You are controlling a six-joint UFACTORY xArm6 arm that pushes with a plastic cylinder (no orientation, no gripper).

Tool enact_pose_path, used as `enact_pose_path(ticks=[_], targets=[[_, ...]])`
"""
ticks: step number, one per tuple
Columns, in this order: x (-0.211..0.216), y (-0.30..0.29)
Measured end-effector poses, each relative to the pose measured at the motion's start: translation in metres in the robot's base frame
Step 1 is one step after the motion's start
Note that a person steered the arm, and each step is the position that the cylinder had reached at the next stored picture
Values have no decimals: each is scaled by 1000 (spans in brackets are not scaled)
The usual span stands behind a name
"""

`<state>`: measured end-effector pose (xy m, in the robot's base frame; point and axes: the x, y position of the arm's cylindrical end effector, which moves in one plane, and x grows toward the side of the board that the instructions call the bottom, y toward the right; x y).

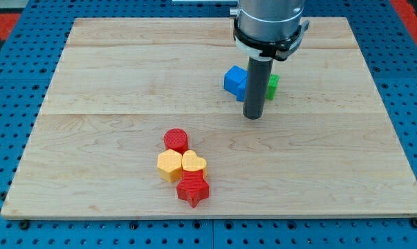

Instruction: Push the green star towards the top right side of the board

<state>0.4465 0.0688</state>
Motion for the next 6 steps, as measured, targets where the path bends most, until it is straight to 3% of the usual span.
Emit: enact_pose_path(ticks=[3, 5, 6], targets=[[-100, 71], [-130, 109], [-186, 102]])
